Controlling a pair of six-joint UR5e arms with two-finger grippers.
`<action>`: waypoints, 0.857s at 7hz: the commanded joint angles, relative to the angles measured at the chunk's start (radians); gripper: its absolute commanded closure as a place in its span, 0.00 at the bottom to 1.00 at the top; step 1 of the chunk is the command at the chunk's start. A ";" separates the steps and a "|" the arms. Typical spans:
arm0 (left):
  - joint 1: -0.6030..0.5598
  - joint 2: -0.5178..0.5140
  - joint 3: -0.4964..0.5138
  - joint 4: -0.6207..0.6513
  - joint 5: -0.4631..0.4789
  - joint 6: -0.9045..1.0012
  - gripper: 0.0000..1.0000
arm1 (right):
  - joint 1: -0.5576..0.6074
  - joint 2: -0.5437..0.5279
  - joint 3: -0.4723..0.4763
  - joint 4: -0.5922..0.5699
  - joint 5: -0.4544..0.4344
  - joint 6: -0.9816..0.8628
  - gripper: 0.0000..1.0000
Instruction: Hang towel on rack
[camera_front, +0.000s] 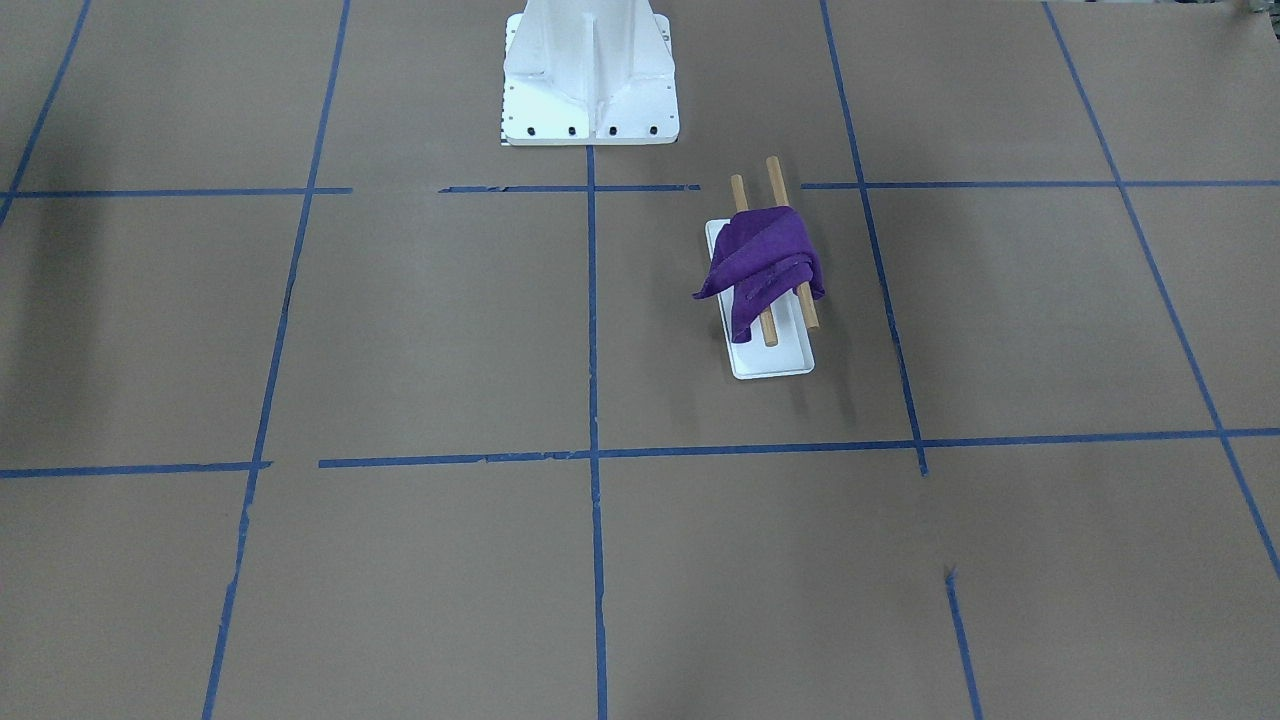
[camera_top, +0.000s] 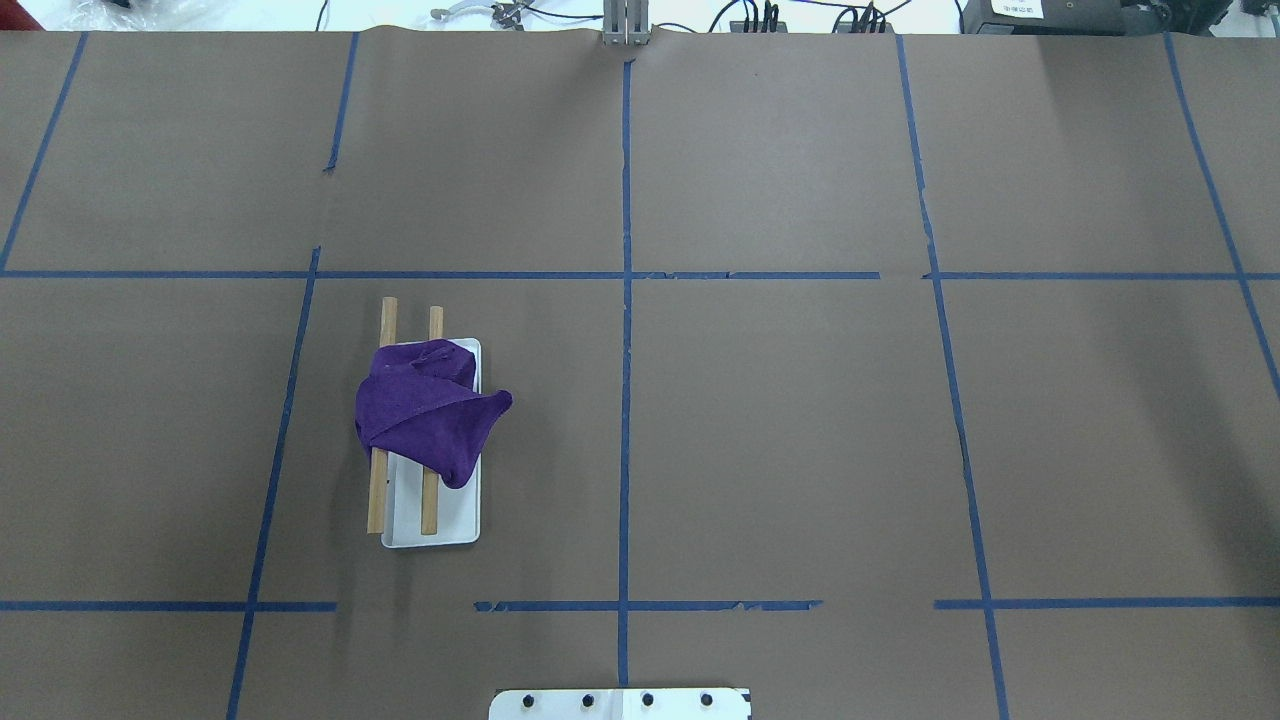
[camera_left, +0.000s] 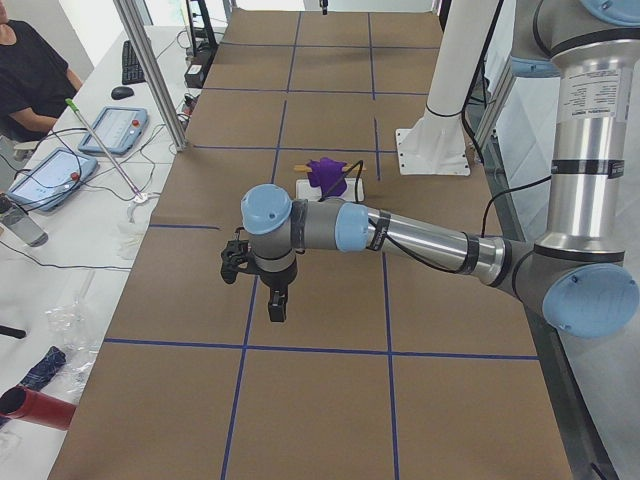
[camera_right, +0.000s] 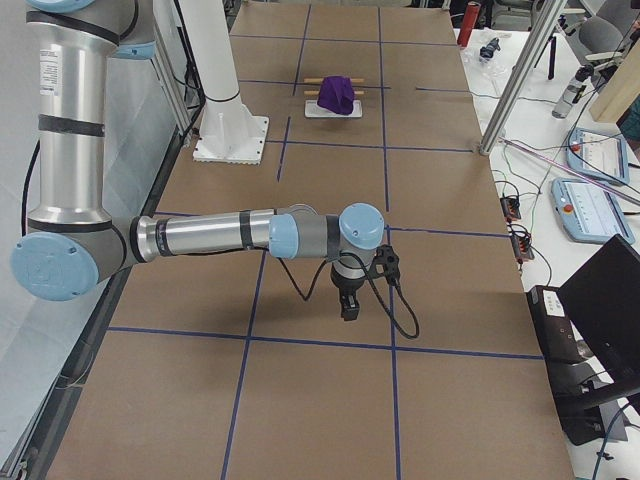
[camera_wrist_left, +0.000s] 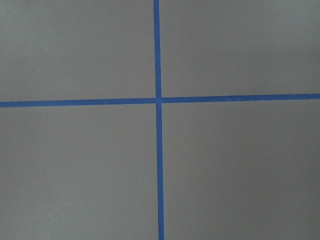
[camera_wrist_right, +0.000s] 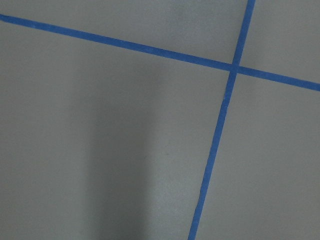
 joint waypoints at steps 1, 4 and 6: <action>0.008 0.005 -0.007 0.011 -0.005 0.004 0.00 | 0.000 0.002 0.007 0.008 0.001 0.057 0.00; 0.041 0.005 0.001 -0.016 -0.007 0.012 0.00 | 0.000 0.010 0.007 0.008 0.001 0.061 0.00; 0.078 0.006 0.021 -0.078 -0.008 0.011 0.00 | 0.000 0.010 0.010 0.010 0.003 0.061 0.00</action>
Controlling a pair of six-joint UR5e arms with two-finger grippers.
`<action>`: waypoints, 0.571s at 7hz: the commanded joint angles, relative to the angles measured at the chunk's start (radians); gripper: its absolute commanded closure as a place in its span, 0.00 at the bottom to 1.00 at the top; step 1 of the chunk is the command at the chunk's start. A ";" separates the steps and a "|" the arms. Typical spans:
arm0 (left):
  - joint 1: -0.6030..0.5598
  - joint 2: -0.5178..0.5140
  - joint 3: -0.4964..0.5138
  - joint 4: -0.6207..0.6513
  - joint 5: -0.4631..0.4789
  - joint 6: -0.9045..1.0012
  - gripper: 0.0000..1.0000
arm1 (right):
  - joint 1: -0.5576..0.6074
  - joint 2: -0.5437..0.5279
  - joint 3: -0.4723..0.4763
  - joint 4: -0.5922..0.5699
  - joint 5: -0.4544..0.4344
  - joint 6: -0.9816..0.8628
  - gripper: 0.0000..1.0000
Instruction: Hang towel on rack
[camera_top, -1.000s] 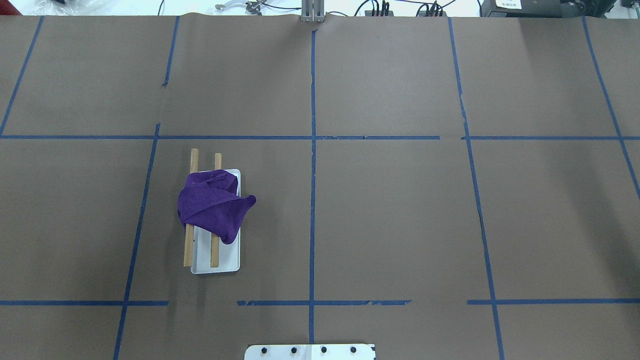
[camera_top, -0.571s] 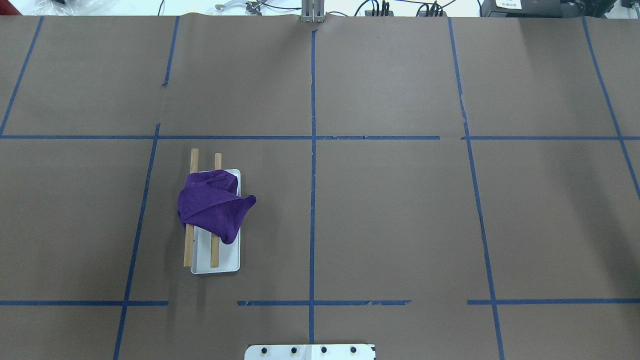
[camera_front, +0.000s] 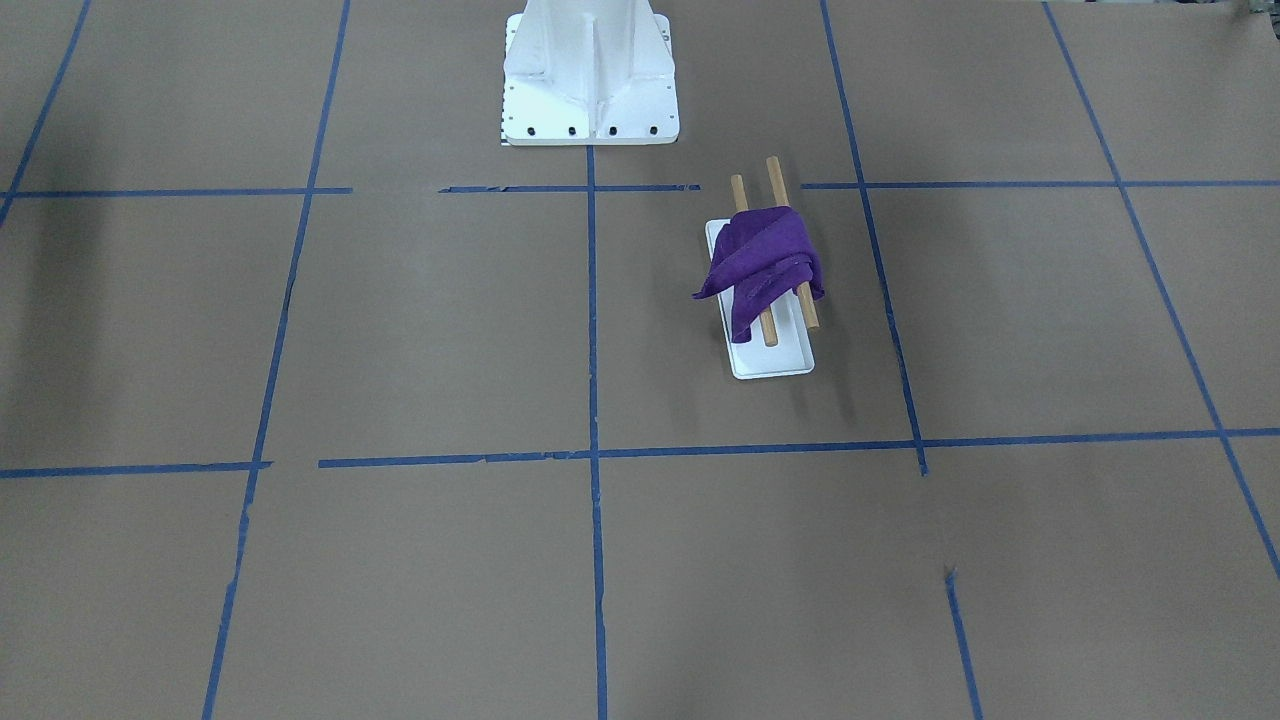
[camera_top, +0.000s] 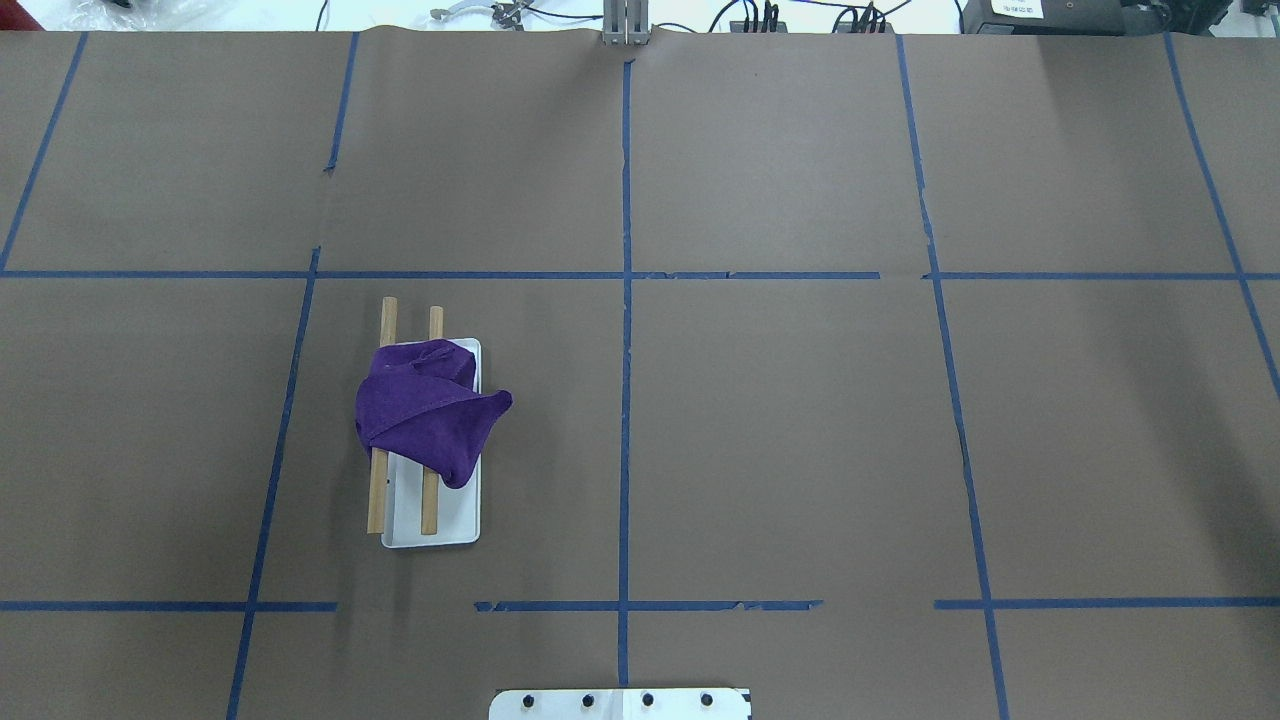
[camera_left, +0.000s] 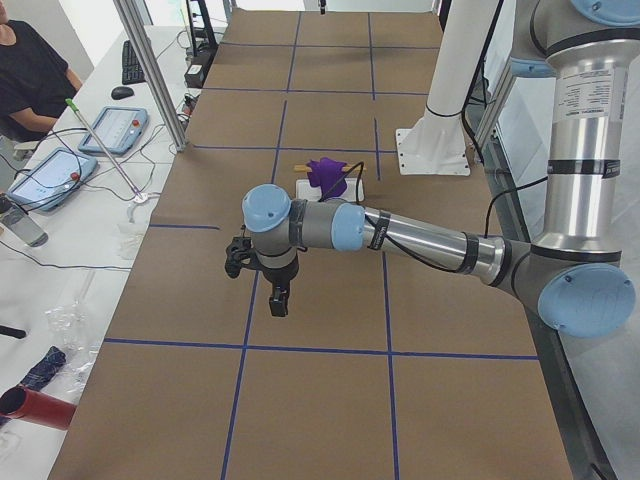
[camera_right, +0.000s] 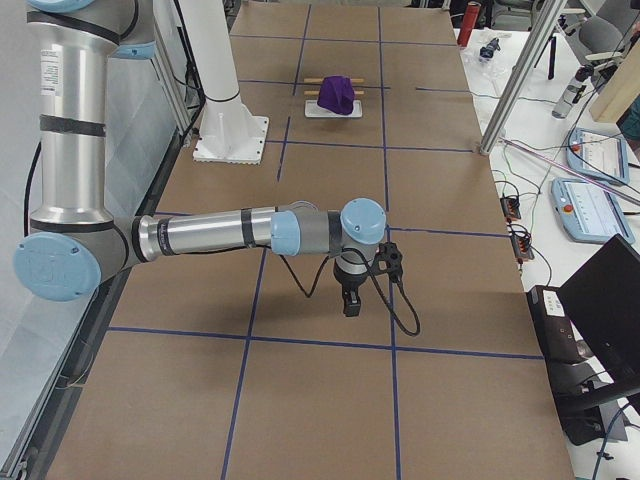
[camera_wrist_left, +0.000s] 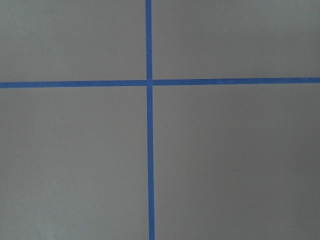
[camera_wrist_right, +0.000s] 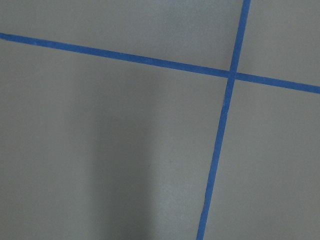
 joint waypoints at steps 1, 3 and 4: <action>0.015 0.003 0.006 -0.021 -0.025 0.001 0.00 | 0.000 0.005 -0.004 0.001 0.000 -0.003 0.00; 0.015 0.015 0.002 -0.021 -0.073 0.006 0.00 | 0.000 0.007 -0.003 0.001 0.000 -0.001 0.00; 0.016 0.015 0.002 -0.025 -0.073 0.006 0.00 | 0.000 -0.007 0.012 0.001 0.003 -0.001 0.00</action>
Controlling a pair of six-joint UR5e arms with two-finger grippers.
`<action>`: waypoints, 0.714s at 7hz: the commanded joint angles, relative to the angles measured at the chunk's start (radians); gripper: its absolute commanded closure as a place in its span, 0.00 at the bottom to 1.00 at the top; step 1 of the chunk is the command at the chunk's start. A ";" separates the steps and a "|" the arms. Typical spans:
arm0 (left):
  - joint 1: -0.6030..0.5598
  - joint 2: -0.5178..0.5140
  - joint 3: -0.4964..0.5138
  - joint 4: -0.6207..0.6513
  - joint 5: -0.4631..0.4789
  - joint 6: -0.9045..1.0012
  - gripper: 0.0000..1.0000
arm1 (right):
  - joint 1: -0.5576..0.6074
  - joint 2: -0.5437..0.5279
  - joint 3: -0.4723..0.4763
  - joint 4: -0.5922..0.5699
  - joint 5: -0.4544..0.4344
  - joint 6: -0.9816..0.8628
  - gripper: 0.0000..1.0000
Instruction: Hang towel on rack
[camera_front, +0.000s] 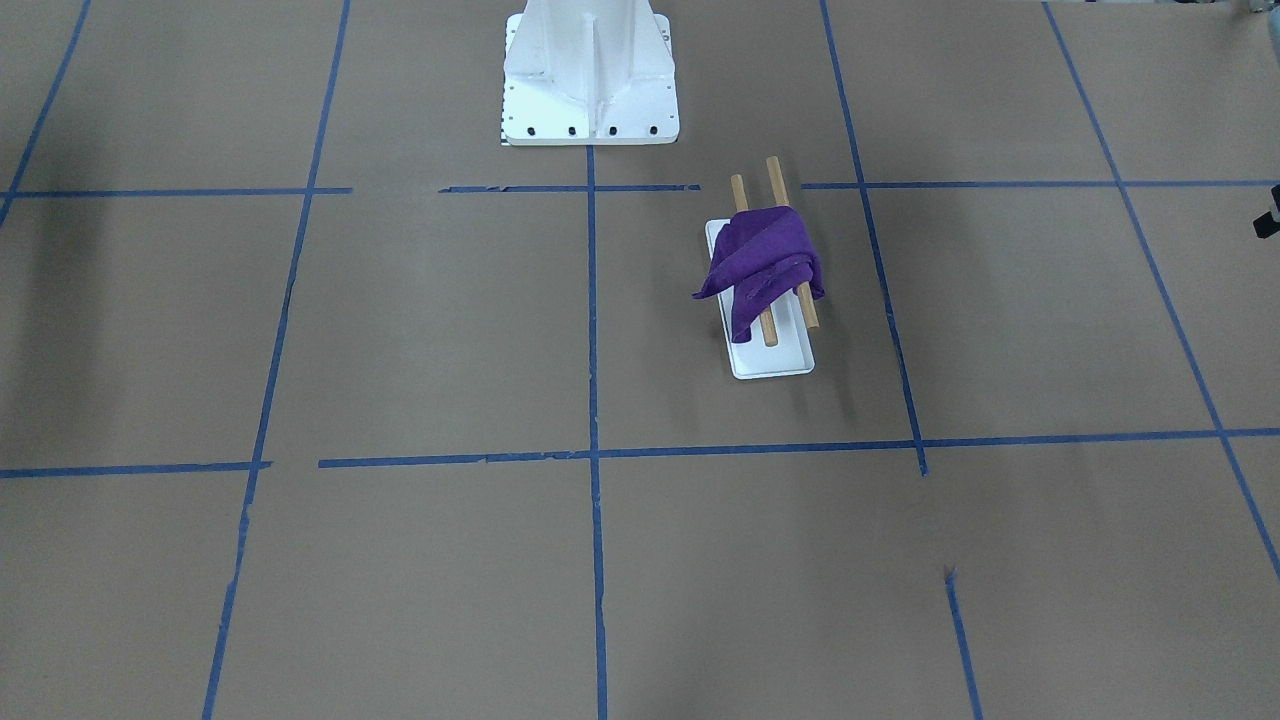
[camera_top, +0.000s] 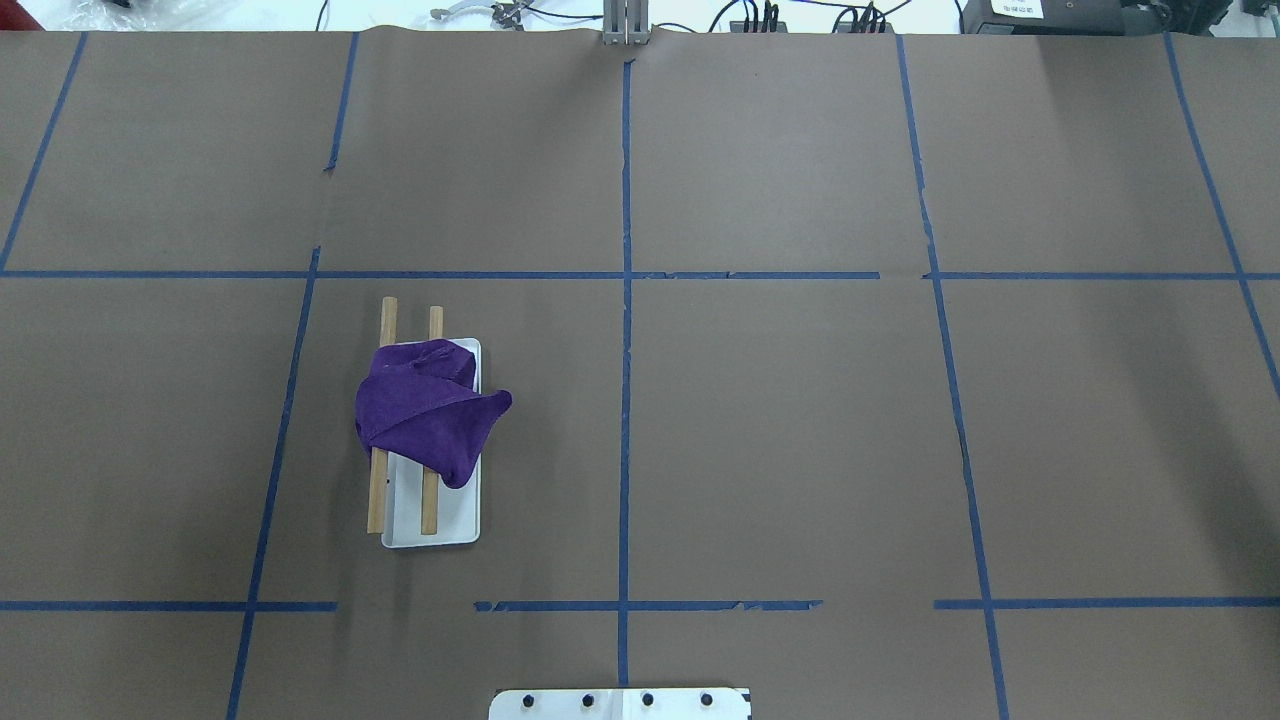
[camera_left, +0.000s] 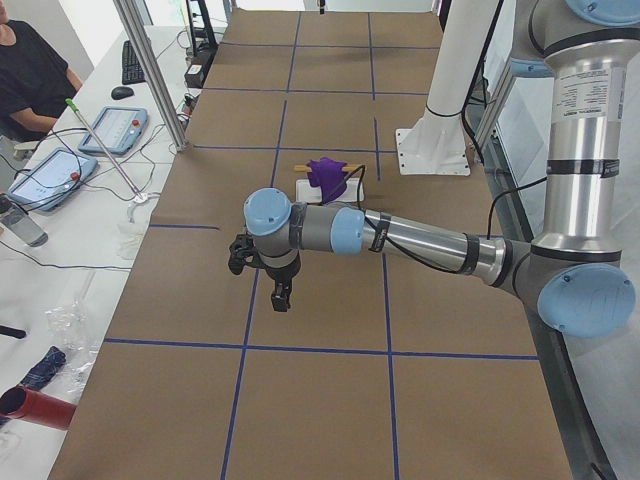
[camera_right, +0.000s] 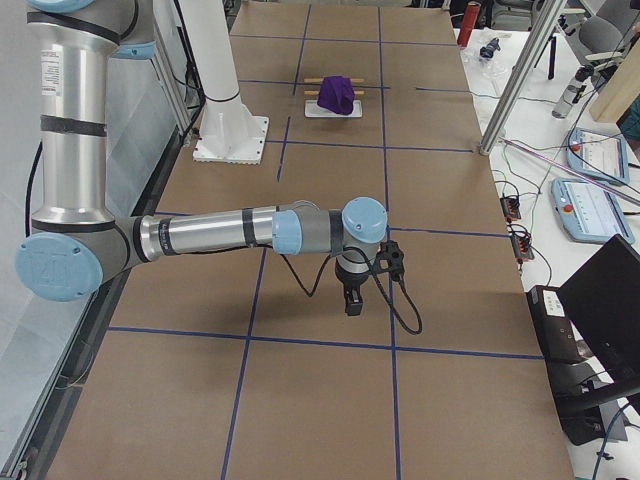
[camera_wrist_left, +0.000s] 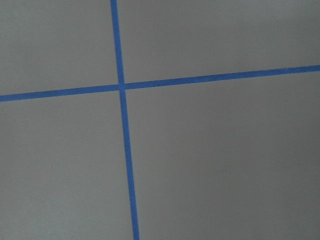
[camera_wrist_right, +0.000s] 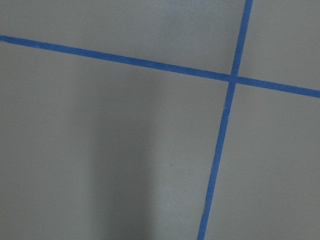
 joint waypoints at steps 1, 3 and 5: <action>0.003 0.003 0.003 -0.003 -0.007 0.001 0.00 | 0.000 -0.009 0.018 0.000 0.001 0.000 0.00; 0.003 0.005 0.005 -0.006 -0.007 0.001 0.00 | 0.000 -0.008 0.020 0.000 0.002 0.000 0.00; 0.004 0.003 0.006 -0.009 -0.007 0.000 0.00 | 0.000 -0.005 0.023 0.002 0.001 -0.001 0.00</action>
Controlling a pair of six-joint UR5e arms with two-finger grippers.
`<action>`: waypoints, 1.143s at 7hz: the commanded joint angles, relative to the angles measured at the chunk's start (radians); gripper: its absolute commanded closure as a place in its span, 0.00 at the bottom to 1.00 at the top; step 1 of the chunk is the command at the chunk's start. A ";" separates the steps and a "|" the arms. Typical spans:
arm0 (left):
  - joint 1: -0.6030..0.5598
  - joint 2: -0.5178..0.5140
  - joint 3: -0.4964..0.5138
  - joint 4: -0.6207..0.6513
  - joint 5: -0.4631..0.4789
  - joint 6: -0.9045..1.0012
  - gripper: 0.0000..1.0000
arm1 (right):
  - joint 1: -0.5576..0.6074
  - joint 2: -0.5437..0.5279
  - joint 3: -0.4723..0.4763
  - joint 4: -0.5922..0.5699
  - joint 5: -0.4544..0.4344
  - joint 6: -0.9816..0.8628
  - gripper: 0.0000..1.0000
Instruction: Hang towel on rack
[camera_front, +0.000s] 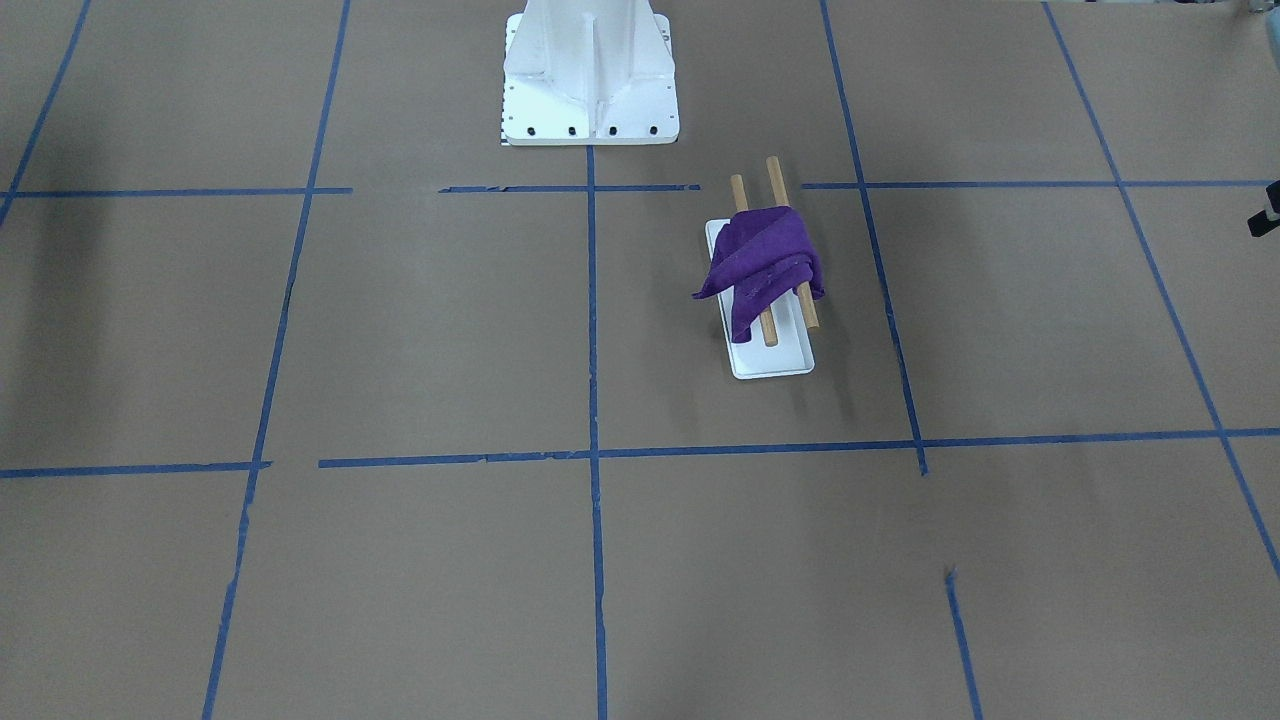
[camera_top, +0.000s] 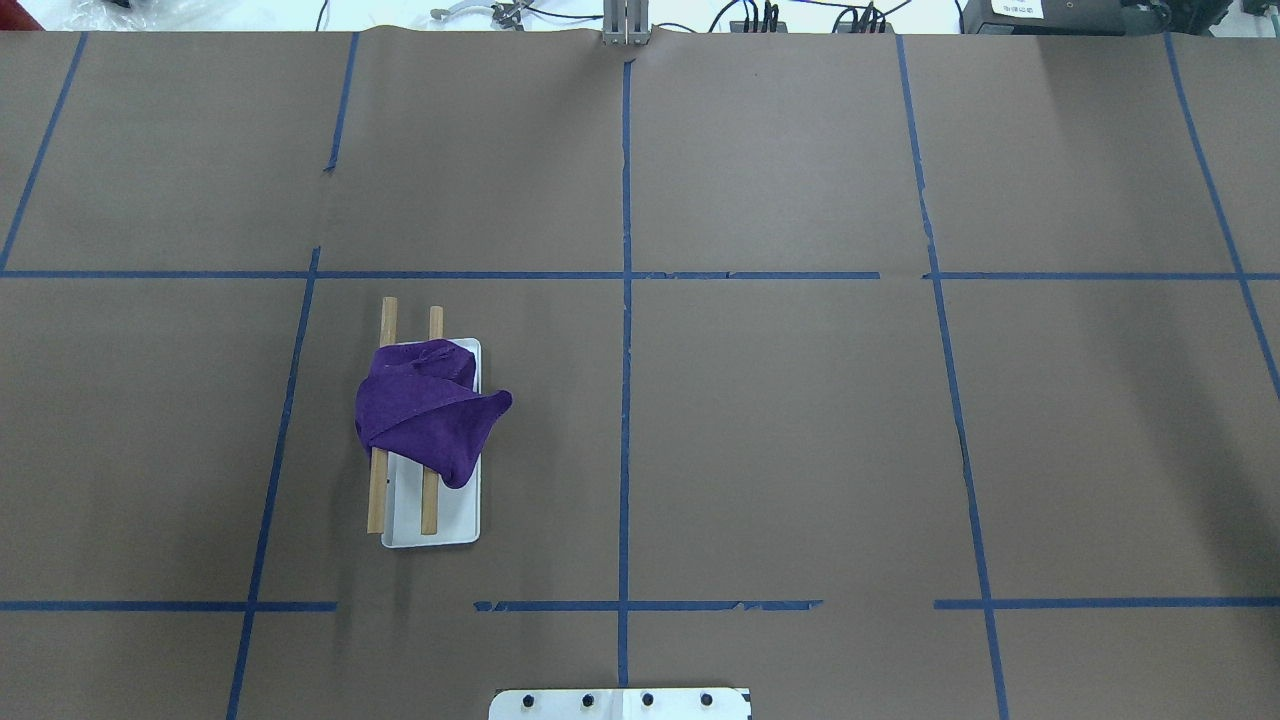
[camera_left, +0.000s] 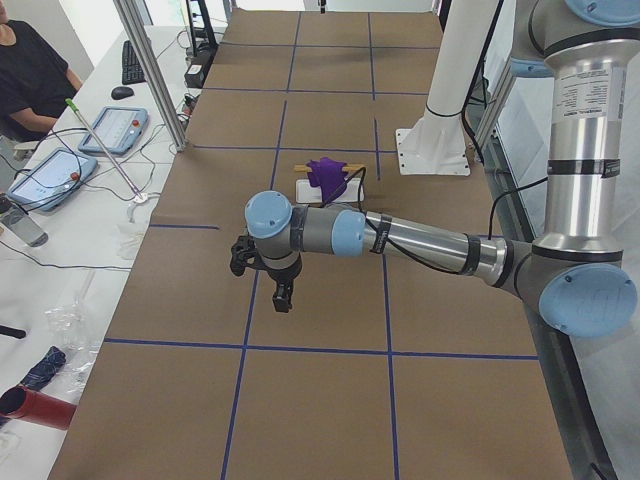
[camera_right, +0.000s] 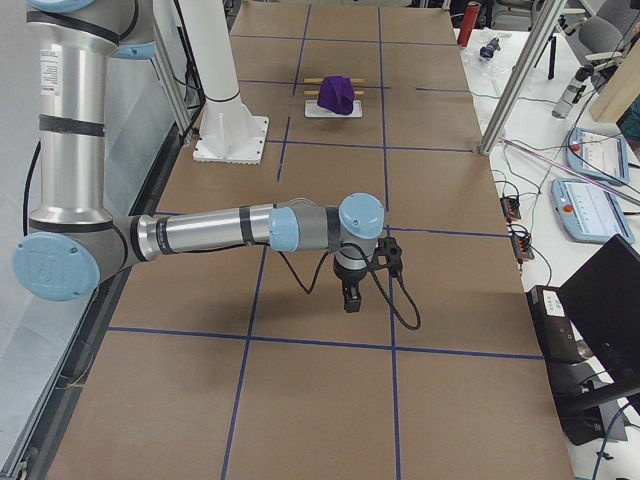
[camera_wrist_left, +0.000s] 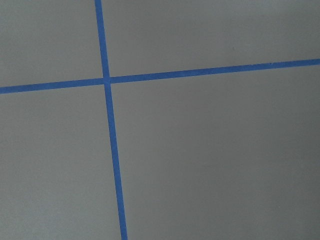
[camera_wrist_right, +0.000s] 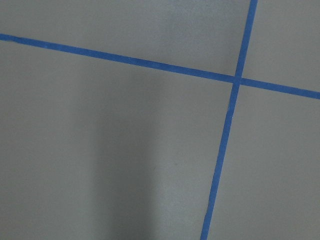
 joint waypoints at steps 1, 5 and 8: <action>0.003 -0.002 0.002 -0.010 0.000 -0.001 0.00 | 0.000 0.007 0.001 0.001 0.000 -0.001 0.00; 0.001 -0.037 0.030 -0.047 0.001 -0.004 0.00 | 0.000 -0.004 0.004 0.013 0.024 0.000 0.00; 0.001 -0.054 0.045 -0.046 0.011 -0.004 0.00 | 0.000 0.001 0.001 0.015 0.024 -0.001 0.00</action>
